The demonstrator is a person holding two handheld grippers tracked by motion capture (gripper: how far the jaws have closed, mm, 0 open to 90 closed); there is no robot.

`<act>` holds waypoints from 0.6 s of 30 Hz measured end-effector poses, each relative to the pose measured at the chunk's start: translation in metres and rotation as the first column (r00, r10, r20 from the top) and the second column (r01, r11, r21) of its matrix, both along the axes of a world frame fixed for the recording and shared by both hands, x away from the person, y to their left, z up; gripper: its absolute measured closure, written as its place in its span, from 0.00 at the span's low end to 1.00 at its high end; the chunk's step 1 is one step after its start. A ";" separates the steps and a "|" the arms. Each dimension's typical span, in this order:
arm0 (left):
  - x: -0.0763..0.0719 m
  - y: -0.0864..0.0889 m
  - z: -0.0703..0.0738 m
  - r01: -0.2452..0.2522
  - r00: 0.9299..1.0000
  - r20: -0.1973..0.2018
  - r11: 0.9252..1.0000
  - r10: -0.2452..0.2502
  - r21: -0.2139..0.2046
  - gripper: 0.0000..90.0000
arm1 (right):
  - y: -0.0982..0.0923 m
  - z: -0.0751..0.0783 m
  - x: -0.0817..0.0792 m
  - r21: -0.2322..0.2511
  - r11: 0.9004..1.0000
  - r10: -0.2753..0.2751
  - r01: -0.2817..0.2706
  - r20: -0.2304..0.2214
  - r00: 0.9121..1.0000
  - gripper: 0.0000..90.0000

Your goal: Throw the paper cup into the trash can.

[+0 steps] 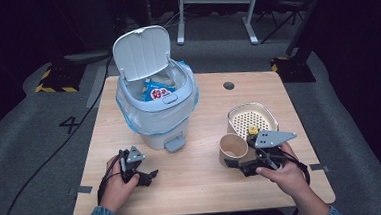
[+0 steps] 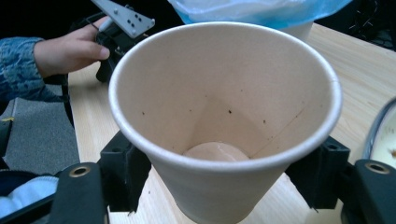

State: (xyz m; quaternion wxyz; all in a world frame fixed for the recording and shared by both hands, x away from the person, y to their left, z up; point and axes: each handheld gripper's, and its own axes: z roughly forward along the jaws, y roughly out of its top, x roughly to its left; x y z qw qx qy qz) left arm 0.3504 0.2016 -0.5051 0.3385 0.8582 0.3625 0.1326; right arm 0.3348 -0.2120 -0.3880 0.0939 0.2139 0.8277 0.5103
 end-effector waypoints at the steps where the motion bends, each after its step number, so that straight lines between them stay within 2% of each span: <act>1: 0.000 0.000 0.000 0.000 1.000 0.000 1.000 0.000 0.000 0.08 | 0.002 0.002 0.002 0.001 1.000 0.002 -0.002 -0.001 1.000 0.33; 10: -0.001 0.000 0.000 -0.006 1.000 0.002 1.000 0.006 0.001 0.08 | 0.020 0.026 0.018 -0.025 1.000 0.017 -0.016 0.011 1.000 0.33; 16: -0.001 0.000 0.000 -0.006 1.000 0.002 1.000 0.006 0.001 0.08 | 0.029 0.044 0.034 -0.027 0.999 0.020 -0.020 0.019 1.000 0.33; 18: -0.001 0.000 0.000 -0.007 1.000 0.002 1.000 0.007 0.001 0.08 | 0.031 0.049 0.040 -0.042 0.999 0.018 -0.017 0.024 1.000 0.33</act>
